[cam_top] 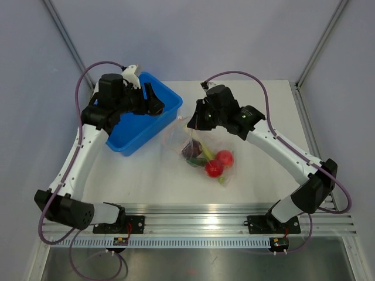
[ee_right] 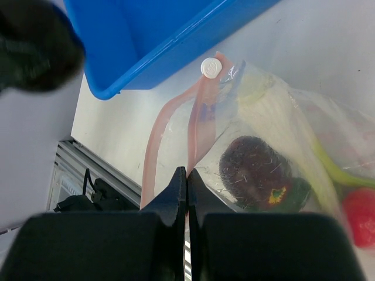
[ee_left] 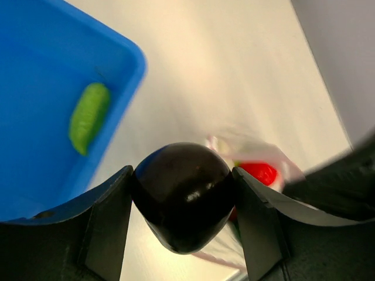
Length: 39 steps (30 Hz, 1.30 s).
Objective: Place the food in the zip-top bag and seal the zipper
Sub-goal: Place the fake fruit in the zipper food storage bag.
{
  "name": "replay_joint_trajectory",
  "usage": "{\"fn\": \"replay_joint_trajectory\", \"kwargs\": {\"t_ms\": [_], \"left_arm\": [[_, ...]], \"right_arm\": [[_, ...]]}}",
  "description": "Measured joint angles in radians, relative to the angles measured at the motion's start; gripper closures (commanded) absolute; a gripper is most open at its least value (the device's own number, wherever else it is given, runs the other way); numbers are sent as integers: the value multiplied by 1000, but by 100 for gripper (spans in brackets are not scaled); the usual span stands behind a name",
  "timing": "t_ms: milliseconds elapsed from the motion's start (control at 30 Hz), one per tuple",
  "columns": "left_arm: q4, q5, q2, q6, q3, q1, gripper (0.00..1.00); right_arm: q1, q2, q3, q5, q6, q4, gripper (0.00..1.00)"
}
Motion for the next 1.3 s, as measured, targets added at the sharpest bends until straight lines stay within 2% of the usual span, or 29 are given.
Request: {"fn": "replay_joint_trajectory", "kwargs": {"t_ms": [200,433,733,1300], "left_arm": [[45,92,-147,-71,-189,-108,62],[117,137,-150,-171,-328,-151,62],[217,187,-143,-260,-365,-174,62],[288,188,-110,-294,-386,-175,62]], "right_arm": [[0,-31,-16,-1,8,9,100],[0,-56,-26,-3,19,13,100],[0,-89,-40,-31,29,29,100],[11,-51,38,-161,67,104,100]]}}
